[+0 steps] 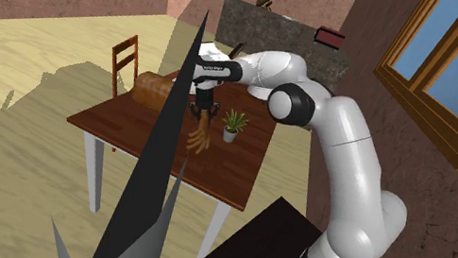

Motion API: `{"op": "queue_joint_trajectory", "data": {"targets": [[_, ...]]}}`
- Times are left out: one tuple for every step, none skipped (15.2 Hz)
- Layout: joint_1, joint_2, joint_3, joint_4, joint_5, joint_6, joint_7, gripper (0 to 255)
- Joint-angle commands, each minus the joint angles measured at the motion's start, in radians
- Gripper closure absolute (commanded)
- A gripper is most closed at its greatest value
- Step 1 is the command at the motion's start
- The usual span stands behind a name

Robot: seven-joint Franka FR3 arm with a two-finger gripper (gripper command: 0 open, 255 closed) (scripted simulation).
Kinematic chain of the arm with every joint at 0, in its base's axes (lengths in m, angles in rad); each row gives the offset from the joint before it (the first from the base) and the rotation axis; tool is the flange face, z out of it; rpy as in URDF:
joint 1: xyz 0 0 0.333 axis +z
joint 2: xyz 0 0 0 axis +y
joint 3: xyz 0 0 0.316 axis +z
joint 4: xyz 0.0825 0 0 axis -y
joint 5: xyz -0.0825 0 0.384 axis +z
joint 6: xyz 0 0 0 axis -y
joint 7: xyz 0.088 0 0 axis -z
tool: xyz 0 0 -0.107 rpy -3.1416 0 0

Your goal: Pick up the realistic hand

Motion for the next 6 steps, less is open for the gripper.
{"op": "queue_joint_trajectory", "data": {"targets": [[0.001, -0.008, 0.000, 0.011, 0.001, -0.020, -0.002, 255], [0.001, -0.012, 0.000, 0.018, 0.001, -0.030, -0.003, 255], [0.002, -0.016, 0.000, 0.024, 0.001, -0.041, -0.004, 255], [0.002, -0.020, 0.000, 0.031, 0.001, -0.051, -0.006, 255], [0.002, -0.021, 0.000, 0.032, 0.001, -0.053, -0.006, 255], [0.002, -0.021, 0.000, 0.032, 0.001, -0.053, -0.006, 255]]}}
